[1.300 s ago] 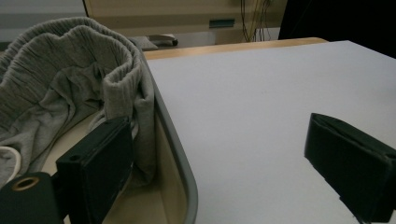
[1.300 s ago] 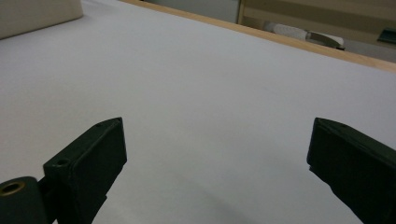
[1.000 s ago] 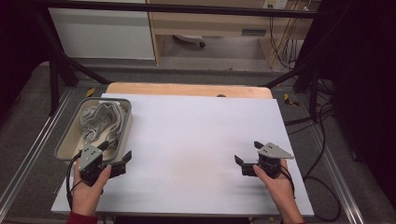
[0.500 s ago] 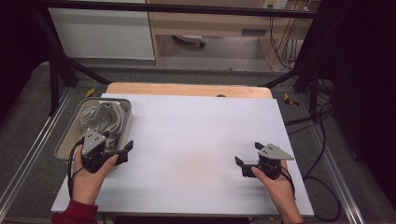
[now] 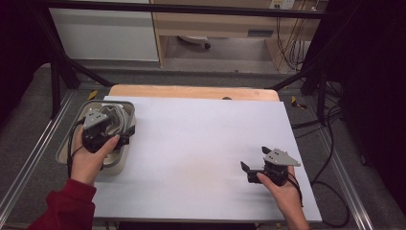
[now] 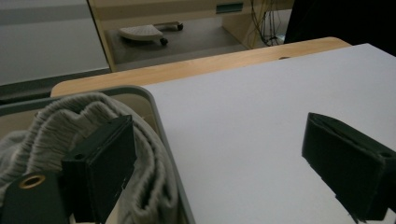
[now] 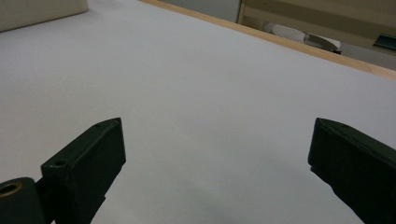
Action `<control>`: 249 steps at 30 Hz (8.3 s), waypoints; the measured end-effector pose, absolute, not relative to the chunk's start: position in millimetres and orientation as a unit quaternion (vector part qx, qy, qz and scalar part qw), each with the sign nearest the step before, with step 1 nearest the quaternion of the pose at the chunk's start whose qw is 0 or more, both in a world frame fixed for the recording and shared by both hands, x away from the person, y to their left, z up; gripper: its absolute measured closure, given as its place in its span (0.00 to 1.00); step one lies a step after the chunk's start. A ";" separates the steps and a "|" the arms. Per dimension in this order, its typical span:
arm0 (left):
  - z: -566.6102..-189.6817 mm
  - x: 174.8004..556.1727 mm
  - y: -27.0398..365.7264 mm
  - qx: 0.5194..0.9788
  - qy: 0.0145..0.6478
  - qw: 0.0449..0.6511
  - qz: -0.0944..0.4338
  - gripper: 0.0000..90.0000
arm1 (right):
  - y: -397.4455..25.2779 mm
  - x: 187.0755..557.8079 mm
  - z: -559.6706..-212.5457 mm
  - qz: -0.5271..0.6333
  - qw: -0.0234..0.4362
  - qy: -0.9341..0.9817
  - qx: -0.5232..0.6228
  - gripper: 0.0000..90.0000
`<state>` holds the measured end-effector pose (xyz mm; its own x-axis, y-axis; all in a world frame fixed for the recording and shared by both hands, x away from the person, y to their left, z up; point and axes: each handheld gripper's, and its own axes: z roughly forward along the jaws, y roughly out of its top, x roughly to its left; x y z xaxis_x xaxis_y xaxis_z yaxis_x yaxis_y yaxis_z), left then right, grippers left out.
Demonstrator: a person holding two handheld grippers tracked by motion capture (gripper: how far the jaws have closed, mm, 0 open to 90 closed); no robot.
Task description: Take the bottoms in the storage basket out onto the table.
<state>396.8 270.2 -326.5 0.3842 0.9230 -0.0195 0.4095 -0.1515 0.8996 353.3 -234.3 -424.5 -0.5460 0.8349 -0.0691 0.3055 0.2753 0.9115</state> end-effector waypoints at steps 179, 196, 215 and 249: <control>-214.6 472.9 290.3 0.595 0.455 0.572 0.334 0.87 | -229.3 368.3 -432.9 0.451 0.273 0.762 0.375 0.02; -211.4 476.2 266.3 0.608 0.439 0.576 0.325 0.87 | -229.5 367.5 -431.9 0.455 0.271 0.760 0.375 0.02; -221.7 489.5 221.4 0.627 0.426 0.578 0.303 0.87 | -230.2 366.9 -430.6 0.458 0.272 0.759 0.375 0.02; -253.9 499.2 142.6 0.690 0.382 0.552 0.271 0.87 | -233.0 366.0 -429.9 0.468 0.262 0.754 0.380 0.02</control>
<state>499.2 142.6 -253.9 0.5608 0.8265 -0.0482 0.2275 -0.0979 0.9688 366.0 -233.0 -429.9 -0.5740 0.8179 -0.0390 0.3274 0.2729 0.9046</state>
